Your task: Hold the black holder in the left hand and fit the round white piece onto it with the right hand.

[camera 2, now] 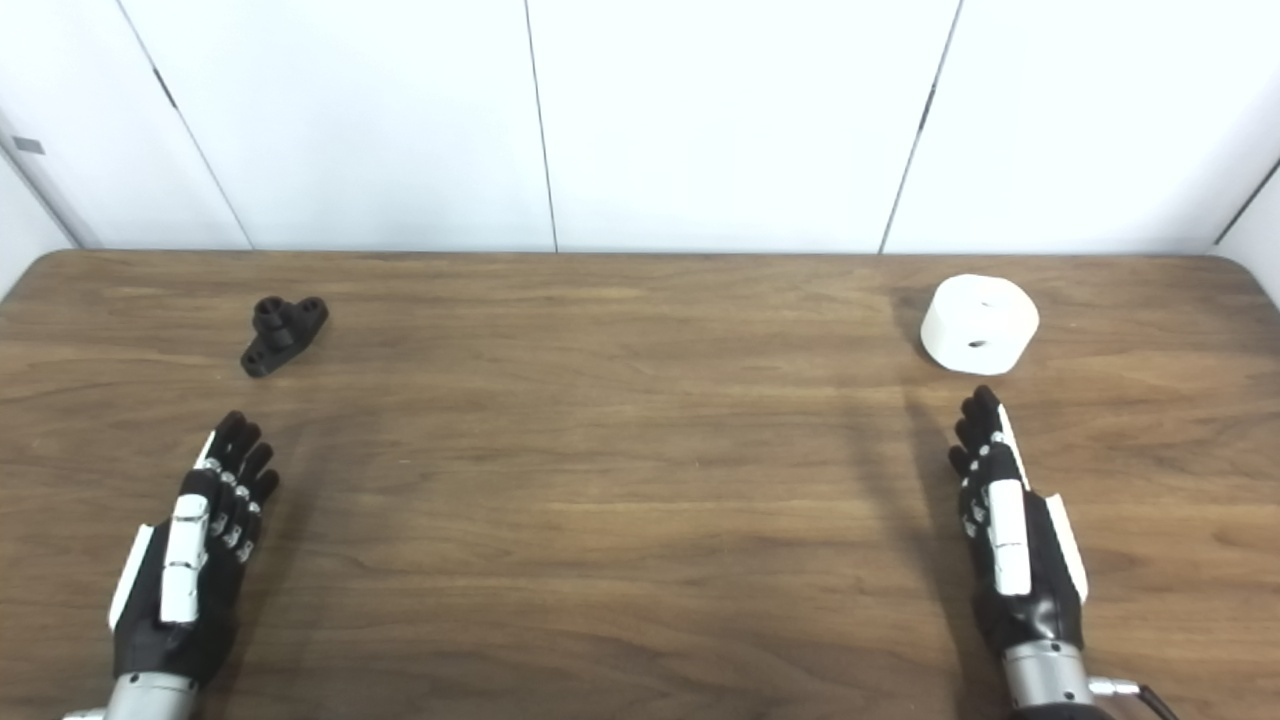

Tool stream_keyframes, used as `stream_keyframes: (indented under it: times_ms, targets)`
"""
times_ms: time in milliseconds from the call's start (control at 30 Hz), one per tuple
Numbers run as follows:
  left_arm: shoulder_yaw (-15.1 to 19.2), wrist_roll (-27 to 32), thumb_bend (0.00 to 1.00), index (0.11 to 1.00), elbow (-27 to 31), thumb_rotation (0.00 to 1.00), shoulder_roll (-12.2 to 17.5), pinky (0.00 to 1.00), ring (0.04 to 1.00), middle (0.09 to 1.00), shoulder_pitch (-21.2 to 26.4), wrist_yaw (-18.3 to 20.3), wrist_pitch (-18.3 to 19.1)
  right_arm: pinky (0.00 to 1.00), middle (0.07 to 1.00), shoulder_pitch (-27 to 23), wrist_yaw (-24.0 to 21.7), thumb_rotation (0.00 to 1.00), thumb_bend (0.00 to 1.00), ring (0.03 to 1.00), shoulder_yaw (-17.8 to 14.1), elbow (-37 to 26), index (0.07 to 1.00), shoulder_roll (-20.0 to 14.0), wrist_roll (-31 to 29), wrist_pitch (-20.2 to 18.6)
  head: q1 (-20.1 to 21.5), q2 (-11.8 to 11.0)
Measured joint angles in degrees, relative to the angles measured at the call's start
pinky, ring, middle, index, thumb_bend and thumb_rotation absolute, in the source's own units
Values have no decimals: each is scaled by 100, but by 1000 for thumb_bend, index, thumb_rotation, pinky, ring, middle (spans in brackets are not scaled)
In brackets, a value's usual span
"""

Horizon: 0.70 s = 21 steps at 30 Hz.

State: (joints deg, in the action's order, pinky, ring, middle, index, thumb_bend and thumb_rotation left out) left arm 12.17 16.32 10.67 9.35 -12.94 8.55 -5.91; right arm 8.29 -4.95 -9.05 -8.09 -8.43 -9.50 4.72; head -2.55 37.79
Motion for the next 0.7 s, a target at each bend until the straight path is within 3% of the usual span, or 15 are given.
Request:
stream_keyframes:
  times_ms: [200,367,500,700]
  targets:
    - [-35,-81,421,1000,-13,980,-13,1000,1000,1000,-9,14,-139,1000,1000,2,-27,1000,535,1000,-11,37,999,-10,-31,117,-404,-448]
    - [-71,-227,401,1000,-27,996,-44,1000,1000,1000,-10,9,-239,1000,1000,-9,-85,1000,540,1000,-18,115,1000,-40,-87,340,-589,-615]
    - [-103,-318,387,994,-72,1000,-67,1000,1000,1000,-10,6,-359,1000,1000,-87,-157,1000,520,1000,-40,256,1000,-99,-182,526,-878,-895]
    - [-132,-462,337,993,-99,1000,-96,1000,1000,1000,-9,-24,-435,1000,1000,-186,-181,1000,533,1000,-101,404,1000,-169,-286,650,-1063,-1002]
